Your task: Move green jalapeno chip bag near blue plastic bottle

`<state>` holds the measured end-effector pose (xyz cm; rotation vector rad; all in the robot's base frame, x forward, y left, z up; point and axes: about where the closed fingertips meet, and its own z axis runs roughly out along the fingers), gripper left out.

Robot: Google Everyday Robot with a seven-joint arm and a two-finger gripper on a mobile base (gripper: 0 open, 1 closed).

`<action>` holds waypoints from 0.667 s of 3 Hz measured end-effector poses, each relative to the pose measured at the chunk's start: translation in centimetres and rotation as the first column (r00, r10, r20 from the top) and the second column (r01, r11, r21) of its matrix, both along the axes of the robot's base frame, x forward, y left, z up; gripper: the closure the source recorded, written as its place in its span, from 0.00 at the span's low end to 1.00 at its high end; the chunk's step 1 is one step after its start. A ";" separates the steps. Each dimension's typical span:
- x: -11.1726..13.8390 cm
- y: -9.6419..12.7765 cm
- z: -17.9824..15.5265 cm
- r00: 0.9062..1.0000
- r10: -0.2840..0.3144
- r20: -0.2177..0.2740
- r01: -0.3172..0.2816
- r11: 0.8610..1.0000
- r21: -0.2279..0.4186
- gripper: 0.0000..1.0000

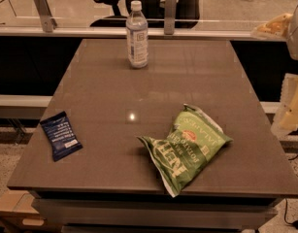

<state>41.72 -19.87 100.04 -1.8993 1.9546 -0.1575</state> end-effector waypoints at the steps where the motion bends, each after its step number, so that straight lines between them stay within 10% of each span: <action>1: -0.1 1.1 -0.4 0.989 0.145 0.013 -0.144 0.989 -0.037 0.00; 2: 0.4 1.9 -2.0 0.960 0.278 0.032 -0.276 0.960 -0.053 0.00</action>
Offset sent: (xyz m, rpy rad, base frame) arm 0.0134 0.0264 -0.0455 -0.0577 -0.0635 0.4457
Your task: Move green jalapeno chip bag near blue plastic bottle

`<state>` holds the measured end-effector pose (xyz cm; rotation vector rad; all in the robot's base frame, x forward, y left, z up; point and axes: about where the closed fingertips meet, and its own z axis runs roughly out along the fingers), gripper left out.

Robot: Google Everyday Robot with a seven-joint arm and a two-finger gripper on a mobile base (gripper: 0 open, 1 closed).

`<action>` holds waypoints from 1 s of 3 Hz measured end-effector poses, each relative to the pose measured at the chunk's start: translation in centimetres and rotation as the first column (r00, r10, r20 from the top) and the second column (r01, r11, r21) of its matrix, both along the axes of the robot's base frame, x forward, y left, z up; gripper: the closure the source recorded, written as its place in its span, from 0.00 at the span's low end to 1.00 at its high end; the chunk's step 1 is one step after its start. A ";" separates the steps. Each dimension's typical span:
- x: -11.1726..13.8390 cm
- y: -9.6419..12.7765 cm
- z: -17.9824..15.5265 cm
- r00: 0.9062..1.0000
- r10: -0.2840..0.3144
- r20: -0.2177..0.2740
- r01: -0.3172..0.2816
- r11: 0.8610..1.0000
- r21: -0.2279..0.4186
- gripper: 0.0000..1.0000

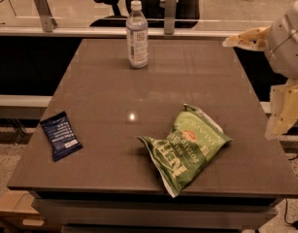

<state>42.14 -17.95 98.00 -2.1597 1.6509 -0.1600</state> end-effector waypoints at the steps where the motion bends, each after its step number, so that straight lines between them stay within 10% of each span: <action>1: 0.9 0.9 -2.6 0.995 0.097 0.008 -0.097 0.995 -0.005 0.00; 3: 2.4 2.9 -8.3 0.980 0.194 -0.043 -0.194 0.981 0.010 0.00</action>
Offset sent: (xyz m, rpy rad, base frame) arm 0.0414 0.0239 -0.0947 0.0276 0.0253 0.2108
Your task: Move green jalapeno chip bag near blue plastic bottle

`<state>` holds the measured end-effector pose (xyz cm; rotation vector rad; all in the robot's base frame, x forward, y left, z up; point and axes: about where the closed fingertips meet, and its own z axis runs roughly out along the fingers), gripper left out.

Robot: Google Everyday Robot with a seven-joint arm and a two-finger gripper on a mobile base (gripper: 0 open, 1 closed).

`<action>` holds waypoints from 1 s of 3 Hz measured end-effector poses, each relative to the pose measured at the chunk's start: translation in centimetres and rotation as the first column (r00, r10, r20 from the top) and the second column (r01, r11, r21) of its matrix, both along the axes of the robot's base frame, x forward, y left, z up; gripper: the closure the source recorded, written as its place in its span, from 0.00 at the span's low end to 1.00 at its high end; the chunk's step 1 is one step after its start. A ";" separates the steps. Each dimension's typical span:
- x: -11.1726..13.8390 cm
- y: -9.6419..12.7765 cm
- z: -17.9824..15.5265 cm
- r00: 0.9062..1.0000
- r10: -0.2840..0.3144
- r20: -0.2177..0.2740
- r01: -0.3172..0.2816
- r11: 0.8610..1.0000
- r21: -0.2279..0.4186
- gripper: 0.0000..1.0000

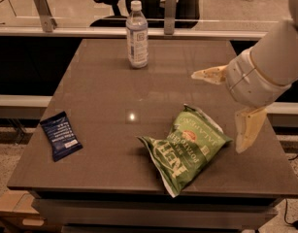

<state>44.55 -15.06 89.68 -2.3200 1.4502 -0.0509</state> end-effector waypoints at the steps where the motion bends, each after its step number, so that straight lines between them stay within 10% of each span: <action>1: -1.0 1.6 -3.0 0.997 0.042 -0.071 -0.041 0.999 0.006 0.00; 3: -4.0 5.0 -6.6 0.981 0.099 -0.166 -0.097 0.995 0.025 0.00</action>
Offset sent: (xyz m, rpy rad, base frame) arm -0.0467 0.0501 -0.0737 0.0378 0.1893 0.1218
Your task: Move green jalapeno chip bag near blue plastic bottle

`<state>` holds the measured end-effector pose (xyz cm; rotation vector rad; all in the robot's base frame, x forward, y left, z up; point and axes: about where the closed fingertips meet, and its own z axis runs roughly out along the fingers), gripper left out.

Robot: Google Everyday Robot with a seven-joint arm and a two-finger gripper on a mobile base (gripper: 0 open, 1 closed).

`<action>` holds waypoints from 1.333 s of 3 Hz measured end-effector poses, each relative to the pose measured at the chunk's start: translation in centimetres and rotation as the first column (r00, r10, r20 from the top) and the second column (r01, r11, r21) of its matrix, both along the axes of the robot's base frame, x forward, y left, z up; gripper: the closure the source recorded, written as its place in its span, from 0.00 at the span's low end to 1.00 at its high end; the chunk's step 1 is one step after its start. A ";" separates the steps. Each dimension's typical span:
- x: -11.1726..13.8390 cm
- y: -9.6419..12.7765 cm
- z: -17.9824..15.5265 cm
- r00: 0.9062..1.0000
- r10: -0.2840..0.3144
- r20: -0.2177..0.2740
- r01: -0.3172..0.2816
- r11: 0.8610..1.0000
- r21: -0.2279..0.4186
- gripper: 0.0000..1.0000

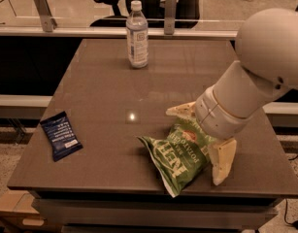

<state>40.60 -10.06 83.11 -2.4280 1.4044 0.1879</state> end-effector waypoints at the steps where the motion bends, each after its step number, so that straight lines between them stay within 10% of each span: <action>1: -0.4 1.5 -1.1 1.000 0.006 -0.028 -0.007 1.000 -0.019 0.17; 4: -0.6 2.2 -1.0 0.999 0.008 -0.035 -0.009 0.999 -0.032 0.88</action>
Offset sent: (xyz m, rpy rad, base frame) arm -0.0070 0.0387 -0.0314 -0.0577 0.0567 0.0106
